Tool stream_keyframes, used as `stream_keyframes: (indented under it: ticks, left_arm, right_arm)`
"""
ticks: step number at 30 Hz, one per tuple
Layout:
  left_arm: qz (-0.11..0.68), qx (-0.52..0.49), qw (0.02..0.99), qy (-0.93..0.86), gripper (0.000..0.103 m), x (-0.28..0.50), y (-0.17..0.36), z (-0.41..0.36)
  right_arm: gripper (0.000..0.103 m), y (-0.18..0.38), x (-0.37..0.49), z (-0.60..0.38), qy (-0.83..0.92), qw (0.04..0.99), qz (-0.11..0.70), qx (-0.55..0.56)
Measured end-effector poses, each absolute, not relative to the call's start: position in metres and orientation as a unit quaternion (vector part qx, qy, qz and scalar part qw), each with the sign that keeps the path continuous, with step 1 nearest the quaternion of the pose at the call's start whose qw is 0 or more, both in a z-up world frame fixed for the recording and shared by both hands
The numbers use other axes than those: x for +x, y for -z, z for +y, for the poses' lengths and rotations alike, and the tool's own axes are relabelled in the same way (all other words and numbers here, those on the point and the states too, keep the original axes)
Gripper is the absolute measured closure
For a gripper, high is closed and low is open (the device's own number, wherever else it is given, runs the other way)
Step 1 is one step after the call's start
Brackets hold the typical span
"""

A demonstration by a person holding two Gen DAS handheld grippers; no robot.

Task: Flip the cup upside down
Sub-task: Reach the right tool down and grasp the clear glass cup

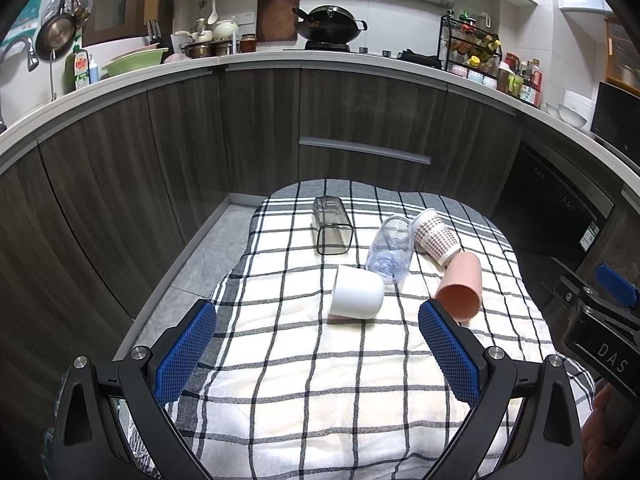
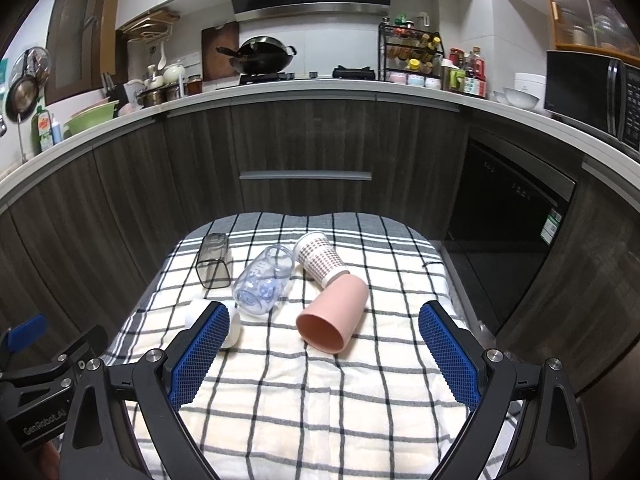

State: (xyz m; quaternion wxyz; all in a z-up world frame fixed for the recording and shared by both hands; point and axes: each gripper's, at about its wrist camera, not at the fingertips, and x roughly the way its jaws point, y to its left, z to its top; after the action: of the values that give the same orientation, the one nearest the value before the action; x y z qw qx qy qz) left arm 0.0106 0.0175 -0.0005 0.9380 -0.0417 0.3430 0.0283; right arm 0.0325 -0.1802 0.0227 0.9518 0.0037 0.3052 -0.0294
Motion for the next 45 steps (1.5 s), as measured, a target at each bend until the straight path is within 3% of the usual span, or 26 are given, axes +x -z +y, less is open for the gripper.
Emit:
stream_keyframes:
  ticks: [7, 23, 45]
  left_arm:
    - [0.344, -0.053, 0.937, -0.042, 0.0, 0.023, 0.001, 0.027]
    - [0.366, -0.076, 0.925, -0.075, 0.0, 0.088, 0.015, 0.069]
    - [0.444, -0.098, 0.888, -0.073, 0.0, 0.191, 0.074, 0.133]
  right_arm:
    - [0.007, -0.024, 0.06, -0.168, 0.004, 0.949, 0.316, -0.018]
    - [0.007, 0.002, 0.18, -0.115, -0.082, 0.902, 0.42, -0.05]
    - [0.009, 0.097, 0.345, -0.007, -0.114, 0.81, 0.567, -0.1]
